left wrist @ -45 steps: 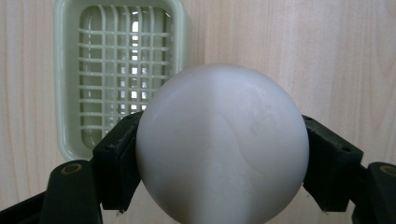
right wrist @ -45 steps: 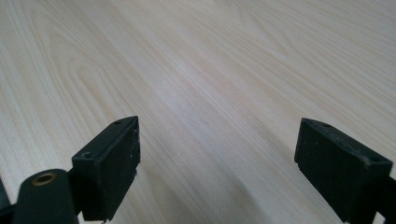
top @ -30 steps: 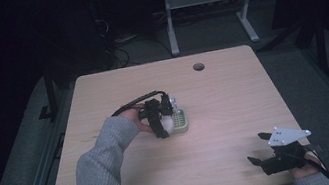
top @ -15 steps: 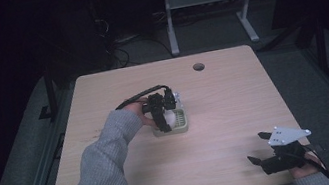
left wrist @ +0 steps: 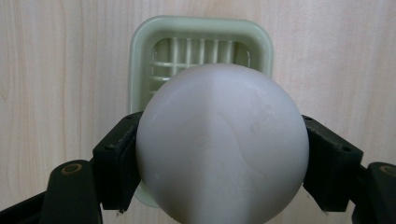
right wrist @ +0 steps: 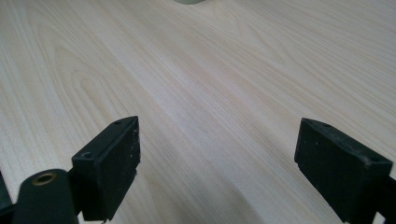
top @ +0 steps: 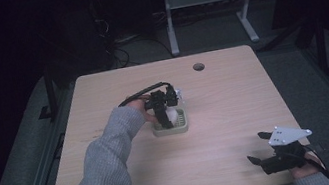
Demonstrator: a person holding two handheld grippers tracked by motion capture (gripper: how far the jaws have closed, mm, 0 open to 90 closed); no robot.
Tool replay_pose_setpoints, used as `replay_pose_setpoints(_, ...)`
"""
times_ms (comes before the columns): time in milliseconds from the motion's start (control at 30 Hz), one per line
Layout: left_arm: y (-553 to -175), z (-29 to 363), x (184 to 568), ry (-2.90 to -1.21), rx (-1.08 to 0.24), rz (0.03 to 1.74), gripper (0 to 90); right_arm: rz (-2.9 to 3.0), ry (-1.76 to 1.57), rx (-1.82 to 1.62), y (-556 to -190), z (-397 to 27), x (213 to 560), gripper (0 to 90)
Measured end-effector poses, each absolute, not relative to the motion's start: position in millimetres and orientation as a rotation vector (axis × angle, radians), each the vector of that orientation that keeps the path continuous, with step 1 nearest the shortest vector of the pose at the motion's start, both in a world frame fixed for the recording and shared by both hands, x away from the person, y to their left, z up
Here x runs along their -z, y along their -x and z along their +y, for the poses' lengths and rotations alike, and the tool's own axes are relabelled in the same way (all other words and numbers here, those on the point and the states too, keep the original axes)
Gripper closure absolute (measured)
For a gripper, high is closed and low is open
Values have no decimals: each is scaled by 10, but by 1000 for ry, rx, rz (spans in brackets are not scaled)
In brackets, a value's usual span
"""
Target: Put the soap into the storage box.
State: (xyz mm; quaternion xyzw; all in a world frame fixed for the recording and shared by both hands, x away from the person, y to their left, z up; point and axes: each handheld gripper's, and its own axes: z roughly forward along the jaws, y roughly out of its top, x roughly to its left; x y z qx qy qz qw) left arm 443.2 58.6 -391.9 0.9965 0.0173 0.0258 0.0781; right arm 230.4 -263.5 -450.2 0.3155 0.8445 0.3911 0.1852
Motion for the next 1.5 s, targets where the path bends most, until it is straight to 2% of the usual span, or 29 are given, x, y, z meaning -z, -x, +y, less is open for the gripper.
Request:
replay_pose_setpoints(667,-4546,557,4085,-3001,-35,87,238,2383,-888,-1102,-2304,-2628,4502,138)
replay_pose_setpoints(1500,-4572,568,4110,-3007,1,103,233,2387,-880,-1101,-2307,-2628,4505,138)
